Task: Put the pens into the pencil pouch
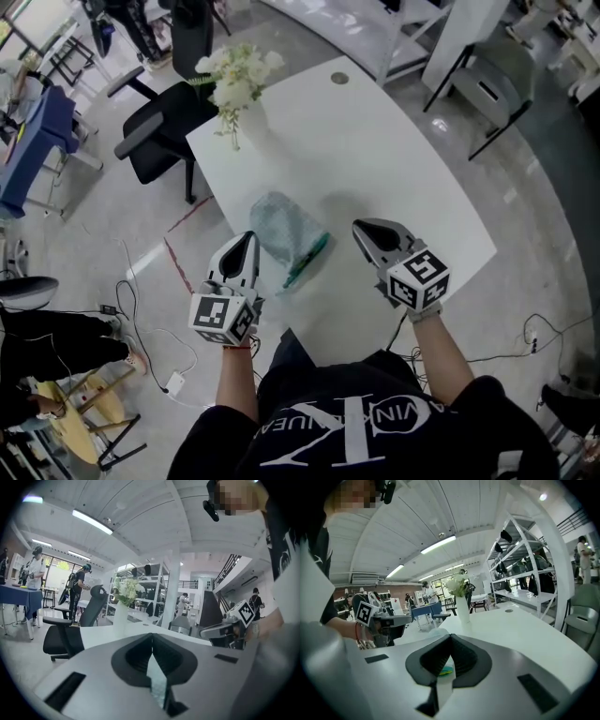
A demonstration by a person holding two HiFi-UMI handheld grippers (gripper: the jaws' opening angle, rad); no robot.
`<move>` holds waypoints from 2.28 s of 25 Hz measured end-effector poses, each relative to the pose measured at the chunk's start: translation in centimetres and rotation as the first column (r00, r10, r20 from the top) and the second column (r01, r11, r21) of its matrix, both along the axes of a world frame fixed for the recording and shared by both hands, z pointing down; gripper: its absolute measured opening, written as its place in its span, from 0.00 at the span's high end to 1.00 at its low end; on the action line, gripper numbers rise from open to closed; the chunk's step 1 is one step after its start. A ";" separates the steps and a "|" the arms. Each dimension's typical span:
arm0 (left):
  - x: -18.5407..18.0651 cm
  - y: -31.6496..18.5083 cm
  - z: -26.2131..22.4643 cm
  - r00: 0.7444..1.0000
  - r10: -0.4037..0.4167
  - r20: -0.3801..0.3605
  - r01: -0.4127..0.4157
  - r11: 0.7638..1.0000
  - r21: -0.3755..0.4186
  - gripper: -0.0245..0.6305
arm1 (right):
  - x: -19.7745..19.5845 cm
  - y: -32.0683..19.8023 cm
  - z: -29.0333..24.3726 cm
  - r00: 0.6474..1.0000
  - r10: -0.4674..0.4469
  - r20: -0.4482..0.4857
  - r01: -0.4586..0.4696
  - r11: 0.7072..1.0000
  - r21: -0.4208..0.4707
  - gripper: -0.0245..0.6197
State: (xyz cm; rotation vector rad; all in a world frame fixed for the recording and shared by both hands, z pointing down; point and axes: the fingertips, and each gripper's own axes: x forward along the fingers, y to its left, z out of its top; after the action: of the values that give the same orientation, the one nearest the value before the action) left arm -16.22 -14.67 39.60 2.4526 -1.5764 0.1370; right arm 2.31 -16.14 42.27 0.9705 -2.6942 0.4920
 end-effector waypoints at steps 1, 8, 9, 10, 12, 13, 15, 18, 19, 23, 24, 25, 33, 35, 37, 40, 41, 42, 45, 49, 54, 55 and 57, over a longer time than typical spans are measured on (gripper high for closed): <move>-0.2 0.0 -0.3 1.000 -0.007 0.000 0.007 1.000 0.010 0.96 | 0.0 0.0 -0.2 1.000 0.003 0.005 -0.003 1.000 0.009 0.95; -1.6 0.2 -2.4 0.998 -0.069 -0.002 0.069 0.995 0.072 0.96 | 0.8 -0.5 -1.8 0.999 0.034 0.019 -0.035 0.997 0.065 0.95; -1.7 0.2 -2.5 0.997 -0.075 -0.002 0.075 0.994 0.077 0.96 | 0.9 -0.5 -2.0 0.999 0.037 0.021 -0.039 0.996 0.075 0.95; -1.8 0.2 -2.6 0.997 -0.081 -0.002 0.081 0.994 0.080 0.96 | 1.1 -0.6 -2.3 0.999 0.041 0.022 -0.043 0.995 0.086 0.95; -2.0 0.3 -2.8 0.996 -0.092 -0.006 0.092 0.992 0.082 0.96 | 1.3 -0.7 -2.8 0.999 0.045 0.030 -0.048 0.993 0.106 0.95; -2.1 0.5 -2.9 0.995 -0.097 -0.008 0.098 0.992 0.084 0.96 | 1.3 -0.7 -3.0 0.998 0.045 0.035 -0.049 0.992 0.116 0.95; -2.4 0.7 -3.2 0.994 -0.107 -0.009 0.107 0.990 0.093 0.96 | 1.3 -0.6 -3.6 0.998 0.042 0.043 -0.048 0.990 0.135 0.95; -2.8 0.7 -4.0 0.993 -0.118 -0.011 0.119 0.987 0.111 0.96 | 1.3 -0.6 -4.1 0.998 0.040 0.051 -0.048 0.986 0.157 0.95; -2.9 0.7 -4.2 0.993 -0.121 -0.012 0.122 0.986 0.116 0.96 | 1.3 -0.6 -4.3 0.998 0.042 0.053 -0.050 0.986 0.162 0.95; -3.3 0.6 -4.6 0.991 -0.134 -0.019 0.135 0.983 0.124 0.96 | 1.1 -0.8 -4.6 0.997 0.045 0.061 -0.055 0.983 0.175 0.95; -3.4 0.6 -4.8 0.990 -0.136 -0.021 0.138 0.982 0.126 0.96 | 1.1 -0.9 -4.7 0.997 0.044 0.063 -0.055 0.982 0.178 0.95; -3.5 0.6 -4.9 0.990 -0.139 -0.021 0.140 0.982 0.128 0.96 | 1.0 -0.9 -4.8 0.997 0.043 0.065 -0.055 0.982 0.182 0.95; -3.8 0.3 -5.4 0.988 -0.152 -0.020 0.153 0.978 0.141 0.96 | 1.1 -1.2 -5.5 0.996 0.047 0.076 -0.061 0.979 0.196 0.95; -3.8 0.2 -5.6 0.988 -0.154 -0.023 0.155 0.977 0.145 0.96 | 1.1 -1.2 -5.7 0.996 0.048 0.077 -0.062 0.977 0.202 0.95; -3.7 0.2 -6.1 0.988 -0.155 -0.017 0.156 0.976 0.154 0.96 | 1.2 -1.3 -6.0 0.995 0.051 0.081 -0.067 0.976 0.208 0.95; -3.8 0.1 -6.5 0.987 -0.161 -0.008 0.160 0.973 0.165 0.96 | 1.3 -1.4 -6.4 0.995 0.056 0.084 -0.073 0.972 0.221 0.95; -3.8 0.1 -6.5 0.987 -0.162 -0.007 0.161 0.973 0.167 0.96 | 1.3 -1.4 -6.5 0.995 0.057 0.084 -0.074 0.971 0.225 0.95; -3.8 0.1 -6.6 0.987 -0.163 -0.007 0.161 0.973 0.168 0.96 | 1.3 -1.4 -6.6 0.995 0.056 0.084 -0.074 0.970 0.230 0.95; -3.7 0.1 -6.5 0.987 -0.160 -0.007 0.159 0.973 0.168 0.96 | 1.3 -1.4 -6.7 0.995 0.056 0.087 -0.075 0.968 0.241 0.95; -3.6 0.1 -6.4 0.987 -0.158 -0.006 0.156 0.974 0.166 0.96 | 1.4 -1.5 -6.8 0.994 0.059 0.090 -0.079 0.966 0.247 0.95; -3.7 0.1 -6.4 0.987 -0.158 -0.006 0.157 0.974 0.164 0.96 | 1.3 -1.4 -6.8 0.994 0.057 0.092 -0.078 0.967 0.244 0.95; -3.8 0.1 -6.4 0.987 -0.159 -0.006 0.157 0.974 0.165 0.96 | 1.2 -1.4 -6.8 0.994 0.056 0.091 -0.076 0.967 0.244 0.95; -3.8 0.2 -6.4 0.987 -0.161 -0.006 0.159 0.974 0.163 0.96 | 1.2 -1.4 -6.8 0.995 0.053 0.090 -0.074 0.967 0.244 0.95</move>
State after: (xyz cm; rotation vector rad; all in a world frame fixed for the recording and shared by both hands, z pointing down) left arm -20.05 -14.51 33.17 2.4308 -1.8484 -0.0104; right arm 3.48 -17.53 35.49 1.1261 -2.8566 0.2143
